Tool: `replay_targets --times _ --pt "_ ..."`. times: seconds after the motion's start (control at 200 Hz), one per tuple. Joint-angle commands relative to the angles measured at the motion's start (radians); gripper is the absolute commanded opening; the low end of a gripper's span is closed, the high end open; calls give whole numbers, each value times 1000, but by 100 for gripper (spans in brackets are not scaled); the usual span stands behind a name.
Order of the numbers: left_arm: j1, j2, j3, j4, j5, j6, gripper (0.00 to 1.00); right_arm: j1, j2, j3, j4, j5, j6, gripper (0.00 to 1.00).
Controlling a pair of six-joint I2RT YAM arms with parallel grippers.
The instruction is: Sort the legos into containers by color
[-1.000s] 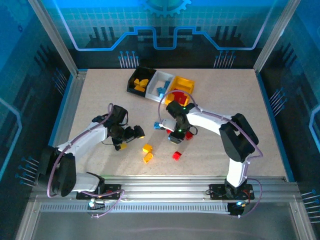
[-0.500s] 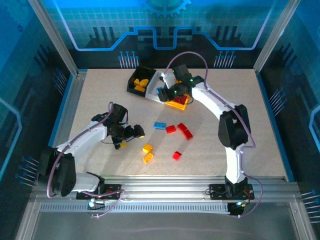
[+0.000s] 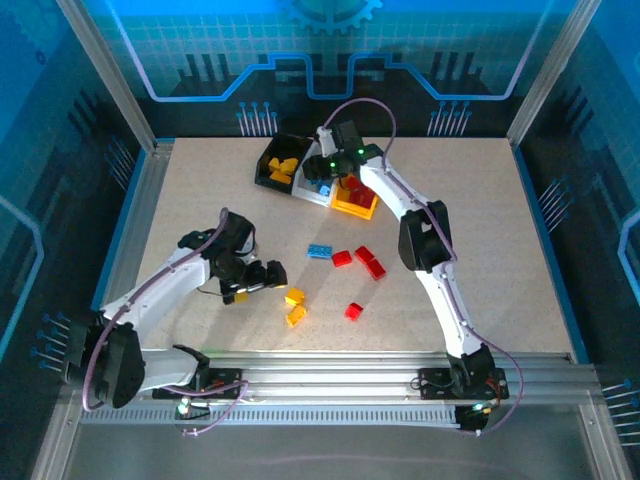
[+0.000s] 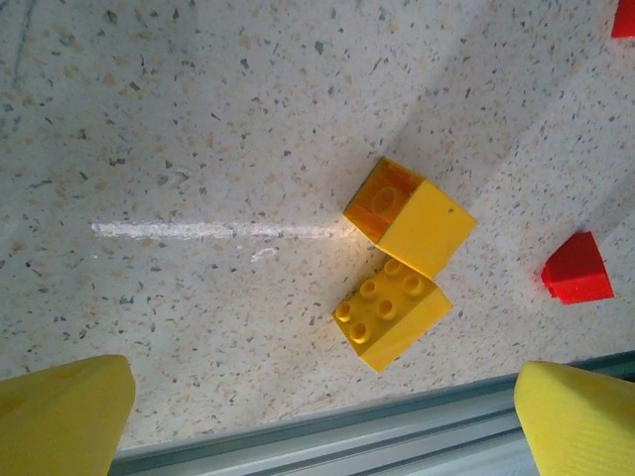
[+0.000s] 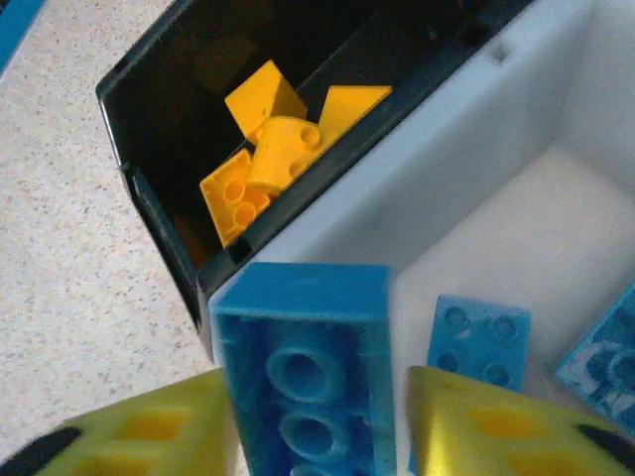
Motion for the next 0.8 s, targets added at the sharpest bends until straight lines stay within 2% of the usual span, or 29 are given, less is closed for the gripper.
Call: replay_targets --times 0.0,0.125,0.225,0.37,0.45,0.555,0.665,0.795 --pt "-13 -20 14 -33 -15 40 99 -11 -15 52 -14 9 -10 57" --pt "-35 1 29 -11 -12 40 99 -8 -104 -5 -26 -15 -56 58" --pt "-86 32 57 -17 -32 54 99 2 -230 -132 -36 -23 -107 59" --pt "-200 89 86 -41 -85 76 91 25 -495 -483 40 -40 -165 59" --pt "-264 123 88 -40 -112 74 82 31 -643 -708 123 -69 -135 59" --pt "-333 165 85 -22 -148 71 81 36 -798 -972 209 -83 -90 59" --pt "-370 222 80 8 -178 81 79 51 -950 -1153 237 -82 -83 59" --pt "-391 295 108 49 -183 100 75 66 -1103 -1278 189 -53 -104 58"
